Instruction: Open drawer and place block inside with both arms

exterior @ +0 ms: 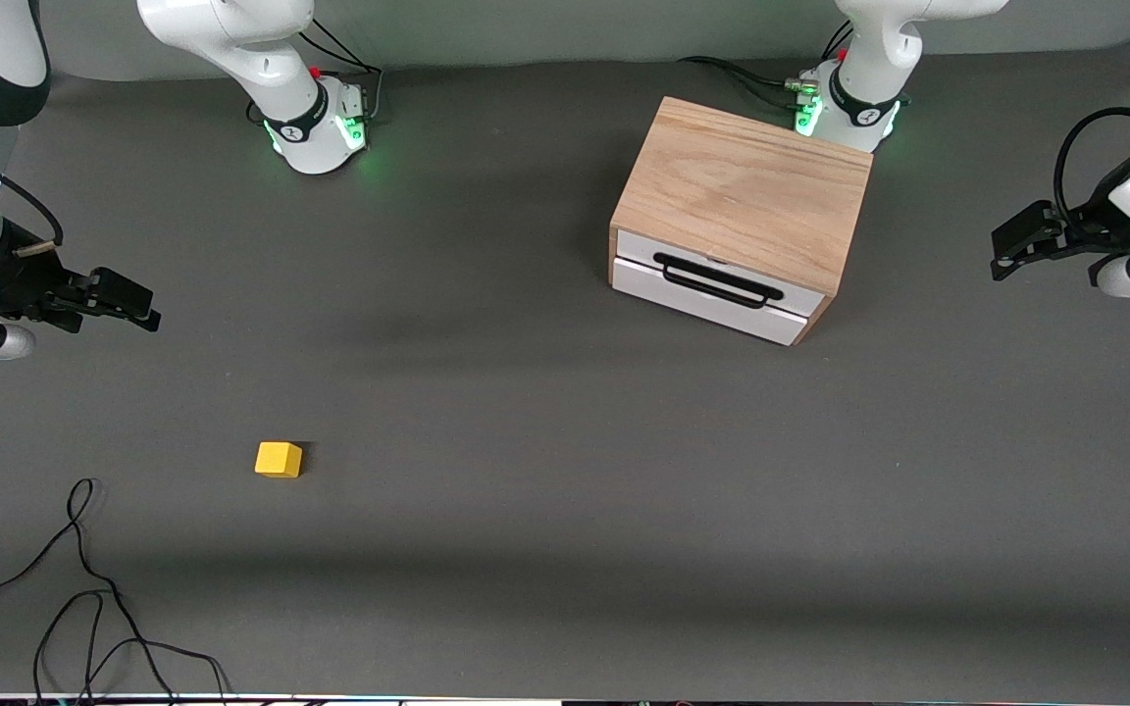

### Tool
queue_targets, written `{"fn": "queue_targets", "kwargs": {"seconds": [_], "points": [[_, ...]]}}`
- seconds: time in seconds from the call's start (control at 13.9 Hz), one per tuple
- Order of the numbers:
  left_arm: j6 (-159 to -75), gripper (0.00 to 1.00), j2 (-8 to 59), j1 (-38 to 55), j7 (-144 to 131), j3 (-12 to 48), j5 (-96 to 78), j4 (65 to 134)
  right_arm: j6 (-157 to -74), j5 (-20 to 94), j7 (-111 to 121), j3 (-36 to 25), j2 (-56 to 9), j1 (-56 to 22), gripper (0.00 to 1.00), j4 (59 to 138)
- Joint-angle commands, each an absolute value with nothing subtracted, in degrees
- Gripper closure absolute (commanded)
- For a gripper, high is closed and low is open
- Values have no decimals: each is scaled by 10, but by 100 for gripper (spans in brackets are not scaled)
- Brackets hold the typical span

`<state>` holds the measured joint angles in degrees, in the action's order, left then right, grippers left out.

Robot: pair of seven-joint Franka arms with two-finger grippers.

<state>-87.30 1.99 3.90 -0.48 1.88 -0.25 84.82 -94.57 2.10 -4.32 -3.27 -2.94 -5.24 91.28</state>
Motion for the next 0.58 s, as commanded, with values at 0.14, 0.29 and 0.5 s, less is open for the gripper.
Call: {"fn": "queue_targets", "kwargs": {"seconds": [0.14,0.29,0.5], "points": [[-887,1,52,80,-112,39,-8,833,-949,23,-30,-36,-40,-54,0,896],[-894,1,68,118,-205,39,-9,836,-952,23,-30,-36,-46,-54,0,893],[-894,1,102,175,-425,40,-9,838,-952,23,-30,-36,-54,-54,0,879]]}}
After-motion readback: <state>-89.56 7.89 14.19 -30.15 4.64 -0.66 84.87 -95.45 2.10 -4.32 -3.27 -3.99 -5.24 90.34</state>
